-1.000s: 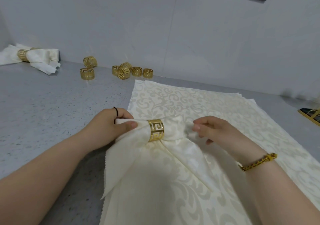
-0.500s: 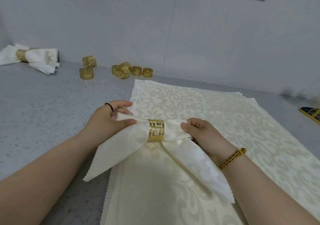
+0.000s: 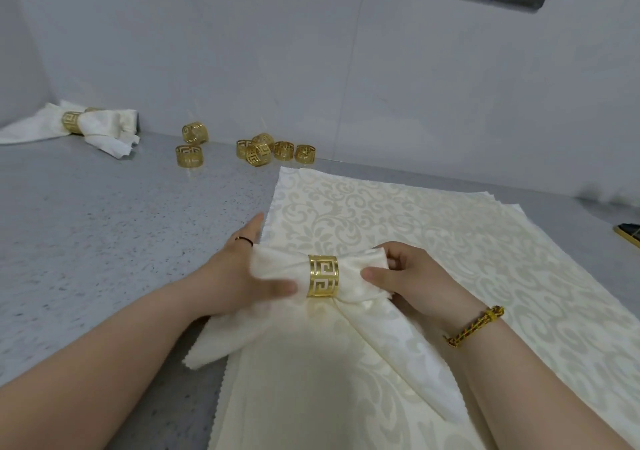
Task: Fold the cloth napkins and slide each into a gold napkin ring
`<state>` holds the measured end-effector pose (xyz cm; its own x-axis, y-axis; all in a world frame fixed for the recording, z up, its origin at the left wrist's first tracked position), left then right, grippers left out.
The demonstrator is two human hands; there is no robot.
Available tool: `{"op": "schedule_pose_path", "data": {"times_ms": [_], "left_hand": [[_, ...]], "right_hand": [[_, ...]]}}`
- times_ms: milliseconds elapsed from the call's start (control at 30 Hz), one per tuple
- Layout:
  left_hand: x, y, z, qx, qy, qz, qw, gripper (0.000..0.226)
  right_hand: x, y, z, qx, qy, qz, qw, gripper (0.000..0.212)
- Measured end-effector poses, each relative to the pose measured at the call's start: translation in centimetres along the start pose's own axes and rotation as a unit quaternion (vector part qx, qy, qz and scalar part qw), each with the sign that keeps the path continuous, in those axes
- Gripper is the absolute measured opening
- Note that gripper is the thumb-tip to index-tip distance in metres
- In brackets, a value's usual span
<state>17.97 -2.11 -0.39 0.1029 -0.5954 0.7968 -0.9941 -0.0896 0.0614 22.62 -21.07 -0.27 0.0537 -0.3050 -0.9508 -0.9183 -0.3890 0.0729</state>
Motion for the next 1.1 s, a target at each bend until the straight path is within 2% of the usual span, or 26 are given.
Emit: {"op": "schedule_pose_path", "data": {"times_ms": [100,200,300,433,567,633,733,833,1000,1100], "left_hand": [[-0.4,0.1,-1.8,0.030,0.117,-0.018,0.993,0.093],[-0.7,0.9,-2.1,0.001,0.123,-0.028,0.992,0.087],[-1.0,2.3,-1.4,-0.023,0.152,-0.037,0.987,0.084],[-1.9,3.7,-3.0,0.031,0.276,-0.041,0.960,0.074],[-2.4,4.4,-6.7,0.094,0.338,-0.036,0.936,0.055],[-3.3,4.3,-8.9,0.119,0.353,-0.037,0.928,0.054],[-5.9,3.5,-13.6,0.179,0.338,-0.030,0.923,0.056],[-9.3,2.2,-19.9,0.253,0.268,-0.026,0.929,0.053],[-14.2,0.0,-27.3,0.344,0.211,-0.033,0.914,0.049],[-17.8,-1.9,-30.9,0.381,0.141,-0.070,0.911,0.062]], "right_hand": [[-0.8,0.2,-0.3,0.032,0.006,-0.038,0.999,0.011],[-1.5,0.1,-0.7,0.078,0.053,-0.064,0.993,0.015],[-1.6,0.1,-0.8,0.094,0.043,-0.063,0.993,0.016],[-3.2,0.4,0.5,0.084,0.021,-0.073,0.994,0.014],[-6.3,-0.4,2.4,0.088,0.025,-0.097,0.991,0.015],[-7.7,-1.6,4.1,0.074,0.021,-0.097,0.992,0.016],[-9.4,-4.6,8.6,0.016,0.022,-0.081,0.996,0.012],[-10.3,-8.9,15.0,-0.043,0.017,-0.054,0.997,0.012],[-12.1,-15.4,23.2,-0.044,-0.009,-0.046,0.998,0.017],[-13.1,-19.9,28.4,-0.041,-0.020,-0.046,0.998,0.012]]}}
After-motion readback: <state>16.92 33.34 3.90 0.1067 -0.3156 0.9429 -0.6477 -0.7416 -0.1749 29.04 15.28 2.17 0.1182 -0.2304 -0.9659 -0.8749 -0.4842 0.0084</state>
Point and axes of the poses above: each hand's wrist, its own y-axis away from the middle knuckle, its own z-axis out of the palm, x = y × z, the point moved 10 cm from there along -y, towards the middle knuckle, and after that the axes turned 5 degrees about y, right-handed, at the moved point
